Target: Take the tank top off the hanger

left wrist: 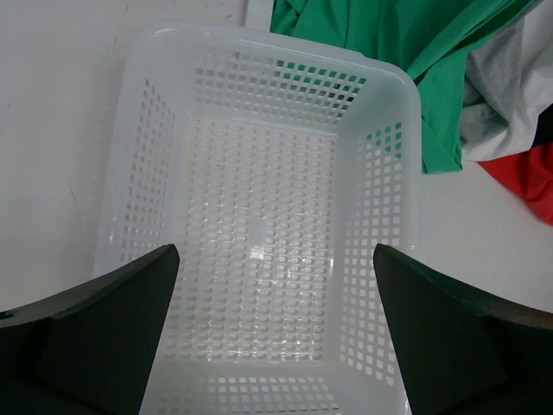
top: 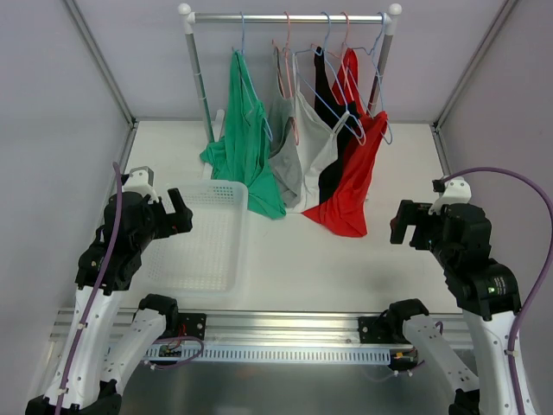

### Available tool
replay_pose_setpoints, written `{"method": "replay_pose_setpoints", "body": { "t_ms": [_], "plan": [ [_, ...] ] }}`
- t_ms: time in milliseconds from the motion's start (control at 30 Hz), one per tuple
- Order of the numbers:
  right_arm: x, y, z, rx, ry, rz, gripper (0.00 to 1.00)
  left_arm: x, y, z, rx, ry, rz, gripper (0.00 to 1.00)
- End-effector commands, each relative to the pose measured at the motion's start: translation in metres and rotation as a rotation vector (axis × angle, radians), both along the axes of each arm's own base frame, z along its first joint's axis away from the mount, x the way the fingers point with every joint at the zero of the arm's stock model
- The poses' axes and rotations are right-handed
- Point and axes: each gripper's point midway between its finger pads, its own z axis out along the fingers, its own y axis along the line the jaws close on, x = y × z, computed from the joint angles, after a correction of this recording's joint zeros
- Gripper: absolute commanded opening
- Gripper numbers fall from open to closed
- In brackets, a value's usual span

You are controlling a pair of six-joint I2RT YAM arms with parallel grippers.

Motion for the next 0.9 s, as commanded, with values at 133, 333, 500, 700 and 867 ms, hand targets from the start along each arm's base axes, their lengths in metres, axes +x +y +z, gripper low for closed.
{"method": "replay_pose_setpoints", "body": {
  "t_ms": [133,333,500,700,867],
  "plan": [
    [0.005,-0.002,0.028,0.02,-0.102,-0.021,0.99,0.006,0.004,0.011,0.009,-0.048,0.026,0.99],
    [0.016,0.011,0.047,0.076,-0.181,0.024,0.99,0.007,0.003,0.005,-0.004,-0.029,0.037,0.99],
    [0.035,0.021,0.074,0.069,-0.217,0.07,0.99,0.006,0.004,0.003,-0.004,-0.03,0.04,0.99],
    [0.061,0.026,0.123,-0.03,-0.287,0.141,0.99,0.005,0.001,-0.003,-0.015,-0.018,0.029,0.99],
    [0.105,0.037,0.154,-0.115,-0.287,0.209,0.99,0.004,0.0,-0.003,-0.026,-0.027,0.023,0.99]
  ]
}}
